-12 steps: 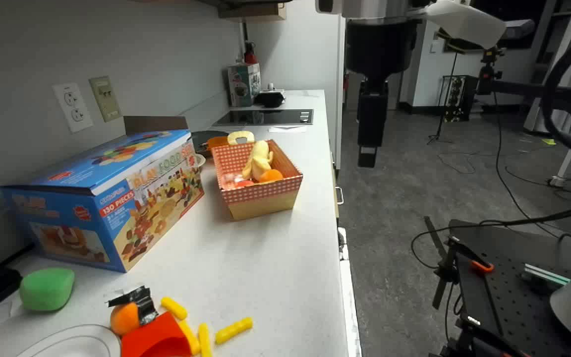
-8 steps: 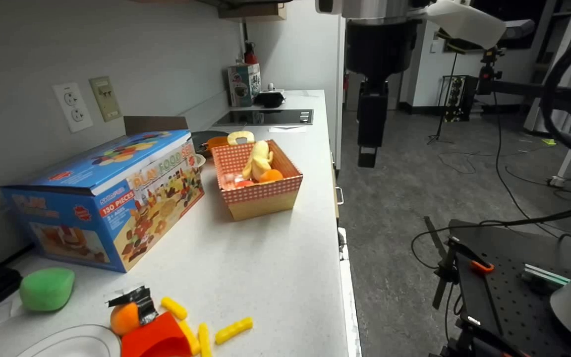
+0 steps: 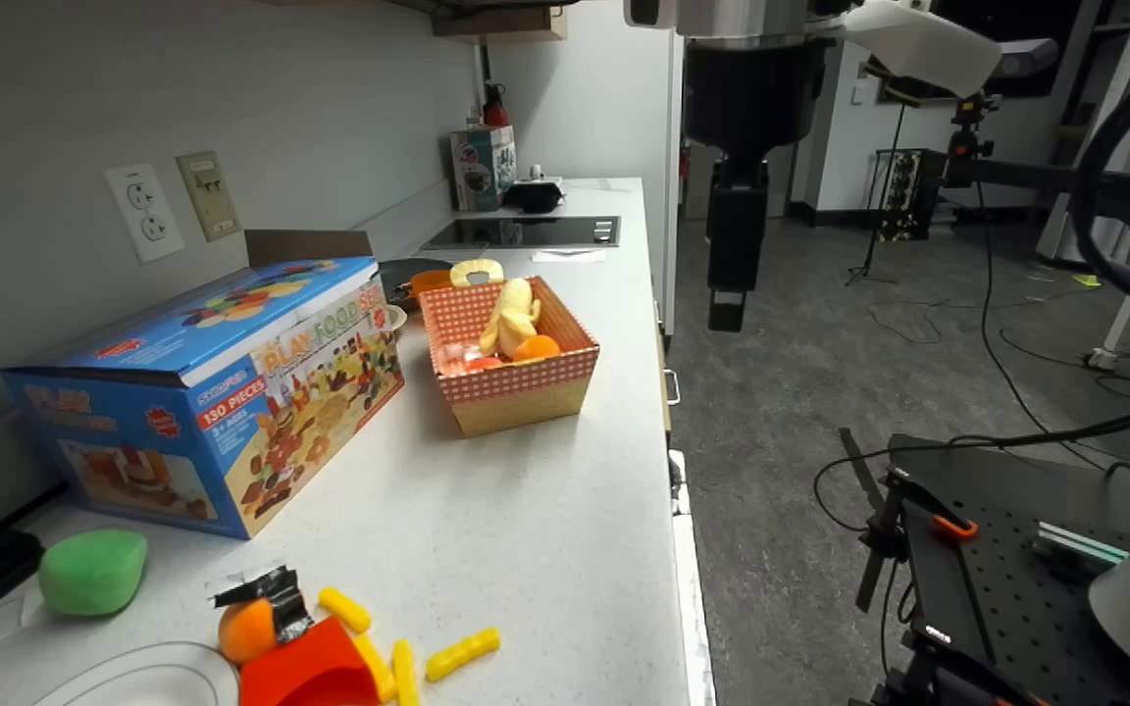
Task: Open the drawer, remove the toys inside then close the drawer
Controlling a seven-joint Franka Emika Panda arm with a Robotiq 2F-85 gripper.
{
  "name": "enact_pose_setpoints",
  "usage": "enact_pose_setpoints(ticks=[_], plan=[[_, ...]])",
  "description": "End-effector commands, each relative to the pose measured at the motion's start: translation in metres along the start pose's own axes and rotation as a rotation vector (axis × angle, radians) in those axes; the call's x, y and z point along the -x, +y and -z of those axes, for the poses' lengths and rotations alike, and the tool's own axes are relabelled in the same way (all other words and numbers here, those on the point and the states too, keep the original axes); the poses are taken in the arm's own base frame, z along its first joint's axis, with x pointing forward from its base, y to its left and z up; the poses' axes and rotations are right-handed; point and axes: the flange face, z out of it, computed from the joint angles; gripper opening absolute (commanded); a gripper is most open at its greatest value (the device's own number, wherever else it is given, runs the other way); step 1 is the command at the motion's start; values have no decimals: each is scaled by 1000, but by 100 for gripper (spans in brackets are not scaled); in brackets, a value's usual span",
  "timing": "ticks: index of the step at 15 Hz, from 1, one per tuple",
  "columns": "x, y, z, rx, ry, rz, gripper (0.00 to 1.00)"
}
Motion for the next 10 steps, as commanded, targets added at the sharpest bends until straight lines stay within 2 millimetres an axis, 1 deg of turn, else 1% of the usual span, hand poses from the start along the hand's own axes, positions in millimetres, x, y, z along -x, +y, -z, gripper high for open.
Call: enact_pose_setpoints(ticks=[1, 4, 5, 7, 10], plan=[[0, 0, 0, 0, -1, 0, 100], [0, 0, 0, 0, -1, 0, 100], [-1, 10, 1, -20, 1, -13, 100], [2, 43, -2, -34, 5, -63, 100], [16, 107, -17, -83, -19, -176, 100]])
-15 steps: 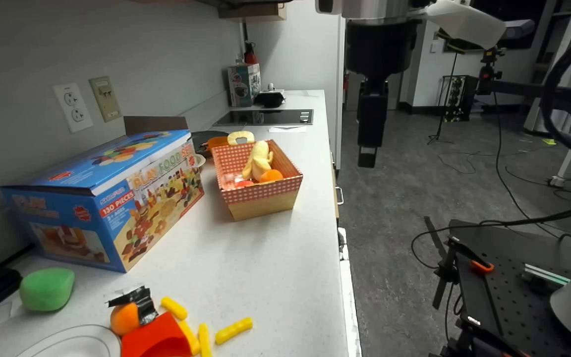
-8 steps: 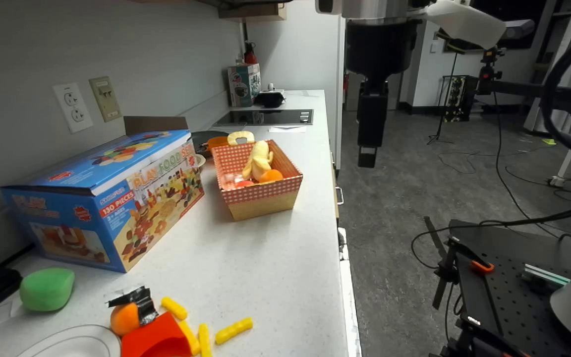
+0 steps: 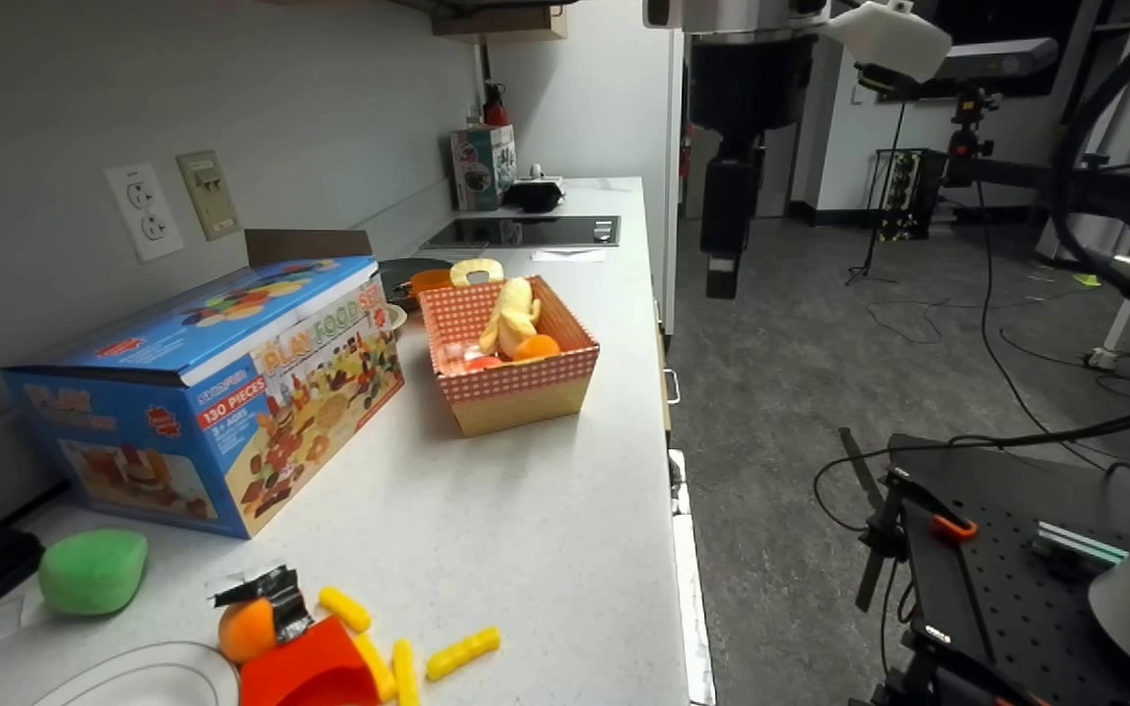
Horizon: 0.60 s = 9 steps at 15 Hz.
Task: Open the drawer, remove the toys inside then close the drawer
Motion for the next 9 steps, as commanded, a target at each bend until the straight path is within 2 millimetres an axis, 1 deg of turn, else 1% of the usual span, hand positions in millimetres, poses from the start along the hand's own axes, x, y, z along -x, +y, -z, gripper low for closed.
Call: enact_pose_setpoints(ticks=[1, 2, 3, 4, 5, 6, 9], plan=[[15, 73, -13, -48, -12, -112, 100], [20, 94, -18, -65, -25, -153, 100], [24, 111, -23, -73, -27, -188, 100], [11, 89, -20, -55, -42, -155, 100], [14, 101, -23, -62, -48, -171, 100], [14, 103, -24, -63, -48, -173, 100], [12, 90, -23, -52, -48, -150, 100]])
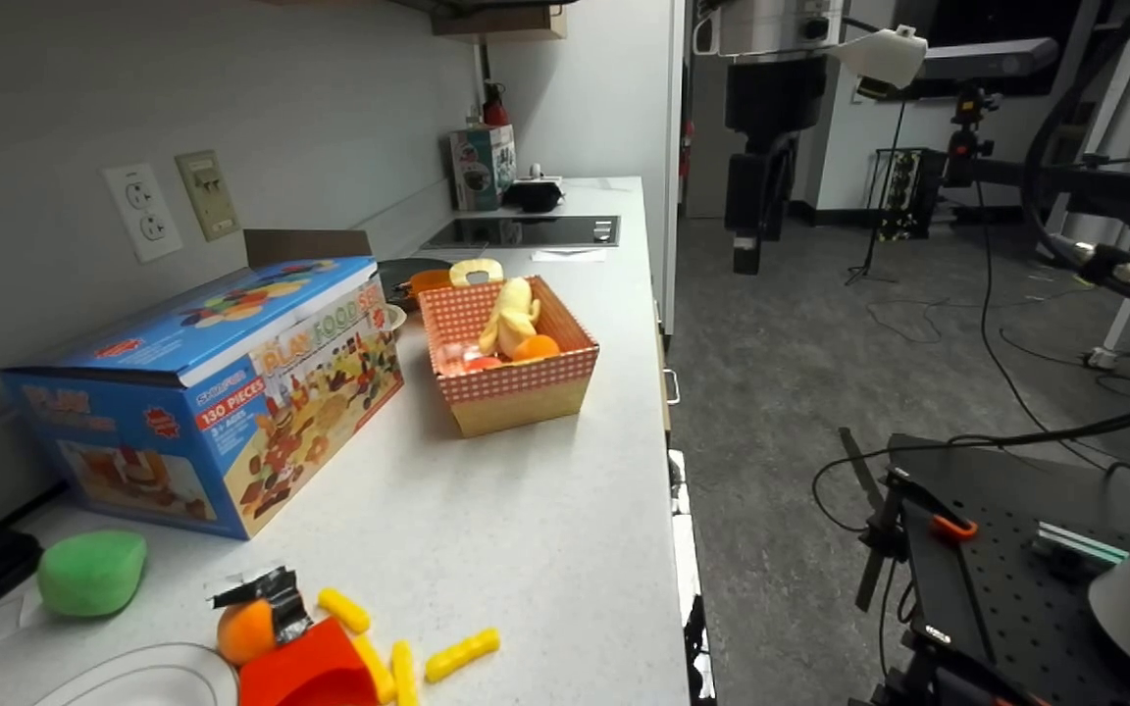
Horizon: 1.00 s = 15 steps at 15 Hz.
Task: Open the drawer, remove the toys inside then close the drawer
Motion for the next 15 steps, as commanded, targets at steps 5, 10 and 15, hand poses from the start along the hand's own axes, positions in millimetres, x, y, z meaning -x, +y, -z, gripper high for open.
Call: enact_pose_setpoints(ticks=[5, 10, 15], plan=[[-13, 51, -24, -52, -34, -186, 100], [-17, 141, -84, -60, -34, -466, 100], [-27, 184, -130, -48, 12, -745, 100]])
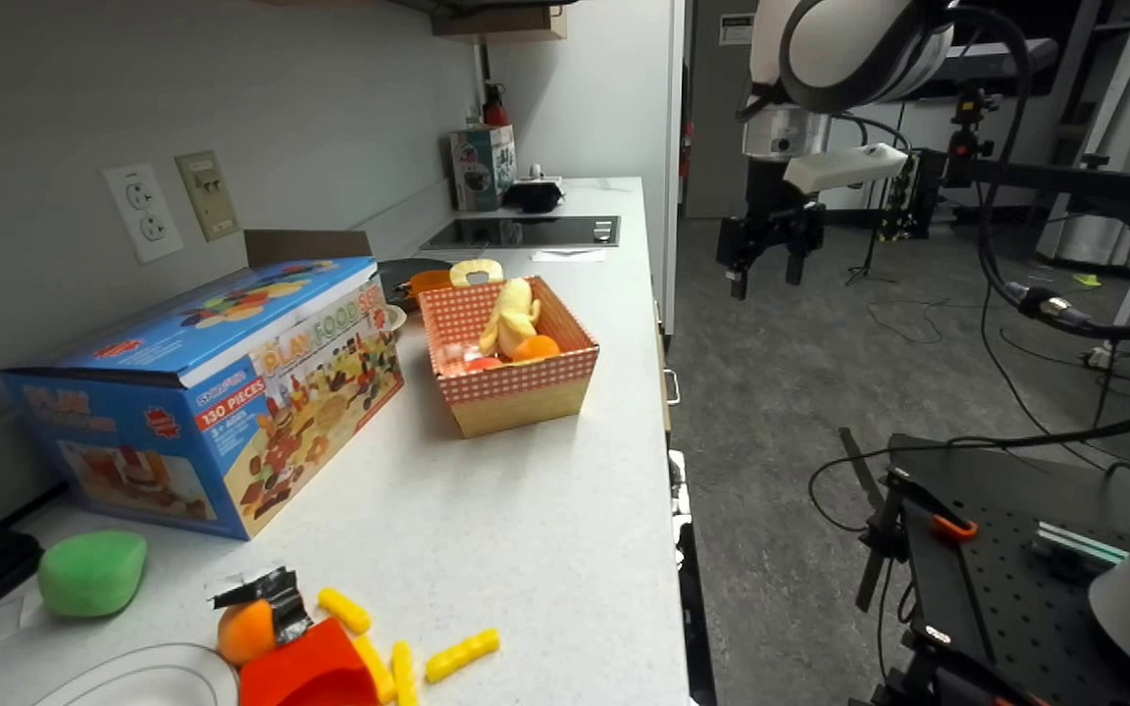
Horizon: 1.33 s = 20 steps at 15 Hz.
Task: Open the drawer, remove the toys inside then close the drawer
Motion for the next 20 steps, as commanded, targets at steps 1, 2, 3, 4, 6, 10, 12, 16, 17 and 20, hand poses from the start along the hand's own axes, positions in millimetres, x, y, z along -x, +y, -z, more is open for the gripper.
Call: enact_pose_setpoints(ticks=[1, 2, 3, 4, 6, 10, 12, 16, 17, 20], plan=[[-6, 4, -8, 1, 8, -51, 100], [-9, 6, -15, 2, 13, -86, 100], [-11, 6, -20, 4, 15, -104, 100], [-12, 6, -21, 5, 15, -113, 100], [-13, 6, -19, 4, 18, -120, 100], [-25, 17, -35, -9, 11, -166, 100], [-34, 35, -58, -14, 9, -219, 100], [-52, 69, -99, -51, 13, -335, 100], [-58, 74, -108, -61, 10, -357, 100], [-49, 75, -111, -70, -10, -380, 100]])
